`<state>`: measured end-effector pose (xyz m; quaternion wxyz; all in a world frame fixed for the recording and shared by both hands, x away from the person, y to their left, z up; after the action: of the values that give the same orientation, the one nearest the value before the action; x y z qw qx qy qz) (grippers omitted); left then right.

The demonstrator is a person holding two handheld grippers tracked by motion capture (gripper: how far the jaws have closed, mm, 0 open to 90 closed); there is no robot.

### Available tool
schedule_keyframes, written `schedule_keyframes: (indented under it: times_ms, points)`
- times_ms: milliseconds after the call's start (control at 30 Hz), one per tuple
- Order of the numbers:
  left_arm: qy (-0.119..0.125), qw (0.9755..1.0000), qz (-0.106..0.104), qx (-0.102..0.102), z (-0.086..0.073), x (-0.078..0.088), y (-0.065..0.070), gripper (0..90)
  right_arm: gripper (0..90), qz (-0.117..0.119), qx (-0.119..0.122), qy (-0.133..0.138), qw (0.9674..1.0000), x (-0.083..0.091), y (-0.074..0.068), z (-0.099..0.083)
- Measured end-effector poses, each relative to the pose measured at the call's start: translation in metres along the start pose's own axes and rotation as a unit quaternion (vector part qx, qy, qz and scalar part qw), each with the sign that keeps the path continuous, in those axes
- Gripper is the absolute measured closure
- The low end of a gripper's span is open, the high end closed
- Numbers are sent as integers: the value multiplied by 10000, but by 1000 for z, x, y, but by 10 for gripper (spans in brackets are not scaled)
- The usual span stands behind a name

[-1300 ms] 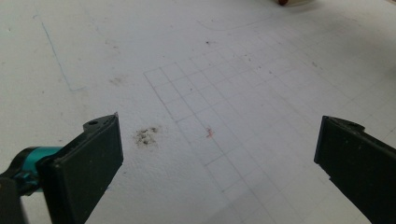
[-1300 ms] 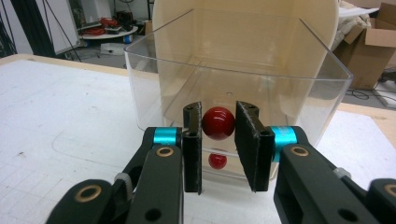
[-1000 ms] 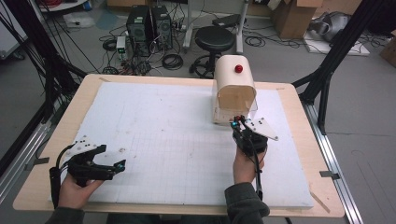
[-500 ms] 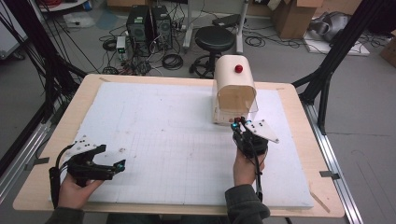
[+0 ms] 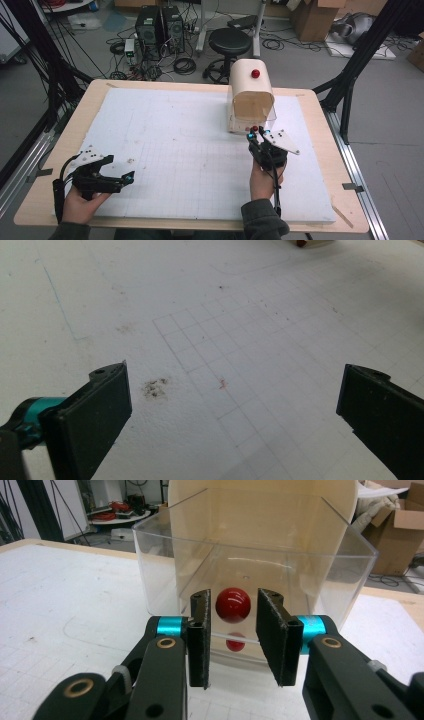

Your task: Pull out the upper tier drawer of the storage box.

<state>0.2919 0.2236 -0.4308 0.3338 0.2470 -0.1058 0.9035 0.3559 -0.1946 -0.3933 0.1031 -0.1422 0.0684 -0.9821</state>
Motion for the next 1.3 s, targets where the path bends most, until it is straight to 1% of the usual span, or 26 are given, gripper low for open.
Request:
schedule_keyframes:
  times_ms: [167,233,300,333,367,400,433,467,533,633,700,900,1000,1033,1100,1133,1167,1200,1233,1300]
  points:
    - [0,10000,0,-1,0,0,0,17,627,62,-19,-6,10000,2,0,-2]
    - [-4,10000,2,-4,0,0,0,17,577,133,-23,-24,9999,4,1,-3]
    - [-5,10000,-6,-2,0,0,0,17,549,205,-51,-62,9998,4,1,-3]
    - [-5,10000,-6,-2,0,0,0,18,549,205,-51,-62,9998,4,1,-3]
    - [-8,10000,-14,-22,0,0,0,17,494,323,-78,-98,9994,4,1,-3]
    - [-8,10000,-14,-22,0,0,0,17,494,323,-78,-98,9994,4,1,-3]
    - [-2,10000,-1,-5,0,0,0,17,443,405,-134,-141,9990,5,0,-4]
    - [1,10000,-2,-3,0,0,0,18,416,454,-174,-172,9987,5,0,-4]
    - [6,10000,1,-5,0,0,0,17,376,541,-162,-229,9981,6,1,-5]
    - [0,10000,-10,-2,0,0,0,17,313,691,-244,-304,9969,7,2,-5]
    - [-7,10000,-18,-18,0,0,0,17,247,717,-304,-347,9964,7,3,-6]
    - [-4,10000,-20,-25,0,0,0,17,151,981,-286,-611,9929,7,1,-11]
    - [8,10000,-4,3,0,-1,0,17,148,997,-230,-678,9924,6,0,-13]
    - [0,10000,-6,-1,-1,-1,0,17,141,1072,-196,-782,9910,7,-2,-15]
    - [2,10000,-8,-1,-1,-1,0,17,137,1104,-171,-815,9904,7,-2,-16]
    - [-4,10000,-8,-5,-1,-1,-1,17,117,1178,-134,-866,9892,7,-2,-17]
    - [-2,10000,-11,-12,-1,-1,-1,17,111,1201,-134,-894,9886,7,-2,-17]
    - [-2,10000,-11,-12,-1,-1,-1,17,111,1201,-134,-894,9886,7,-2,-17]
    - [7,10000,-7,-6,-1,-1,-1,17,106,1281,-91,-962,9870,8,-1,-18]
    - [11,10000,-10,-15,-1,-1,-1,17,99,1347,-70,-1024,9856,9,0,-19]
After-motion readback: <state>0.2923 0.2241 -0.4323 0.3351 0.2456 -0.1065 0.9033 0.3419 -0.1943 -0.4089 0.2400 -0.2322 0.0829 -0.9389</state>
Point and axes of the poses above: each handheld gripper's, and its own axes: x roughly backward along the jaws, z roughly out of its top, y roughly to its right, the point moved 6 cm from there along -x, roughly forward along the jaws, and after that the axes turned 11 degrees about -x, right-handed, at the moved point
